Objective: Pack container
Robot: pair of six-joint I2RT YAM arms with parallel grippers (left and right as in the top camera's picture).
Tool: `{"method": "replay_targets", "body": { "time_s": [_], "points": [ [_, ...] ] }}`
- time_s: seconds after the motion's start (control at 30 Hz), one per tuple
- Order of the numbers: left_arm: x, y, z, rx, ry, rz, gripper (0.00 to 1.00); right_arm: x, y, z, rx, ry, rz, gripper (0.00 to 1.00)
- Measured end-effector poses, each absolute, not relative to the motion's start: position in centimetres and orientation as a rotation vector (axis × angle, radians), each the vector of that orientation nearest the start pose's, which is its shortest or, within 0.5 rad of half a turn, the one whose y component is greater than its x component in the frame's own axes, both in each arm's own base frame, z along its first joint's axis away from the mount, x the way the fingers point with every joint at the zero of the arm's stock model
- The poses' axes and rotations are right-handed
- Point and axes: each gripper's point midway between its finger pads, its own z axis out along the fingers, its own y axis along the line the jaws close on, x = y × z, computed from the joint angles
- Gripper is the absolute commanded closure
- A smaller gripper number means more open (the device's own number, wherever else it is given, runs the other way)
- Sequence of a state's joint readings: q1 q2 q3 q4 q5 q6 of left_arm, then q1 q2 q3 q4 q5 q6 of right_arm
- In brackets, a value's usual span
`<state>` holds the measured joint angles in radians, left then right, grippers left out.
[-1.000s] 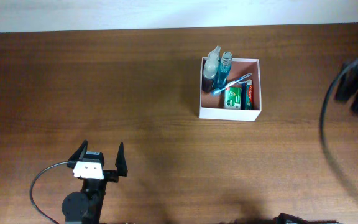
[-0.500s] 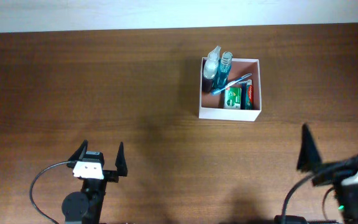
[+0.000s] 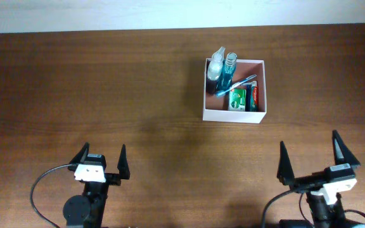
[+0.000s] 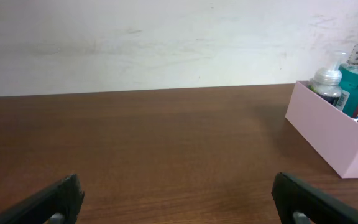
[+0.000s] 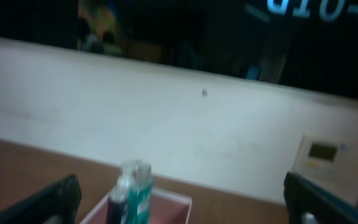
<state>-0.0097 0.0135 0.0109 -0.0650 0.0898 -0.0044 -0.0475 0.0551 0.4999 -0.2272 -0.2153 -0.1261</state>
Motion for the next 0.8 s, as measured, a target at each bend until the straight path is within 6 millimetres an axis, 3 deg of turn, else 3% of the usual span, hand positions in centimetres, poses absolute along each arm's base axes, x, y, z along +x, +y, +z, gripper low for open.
{"method": "replay_targets", "body": {
  "time_s": [0.23, 0.8],
  "points": [
    [24.6, -1.8, 16.0, 0.073, 1.637, -0.084, 0.01, 21.1, 3.8, 30.2, -0.271, 1.343, 0.050, 0.01],
    [24.6, -1.8, 16.0, 0.073, 1.638, -0.084, 0.01, 22.8, 4.6, 23.4, -0.294, 1.461, 0.108, 0.01]
  ]
}}
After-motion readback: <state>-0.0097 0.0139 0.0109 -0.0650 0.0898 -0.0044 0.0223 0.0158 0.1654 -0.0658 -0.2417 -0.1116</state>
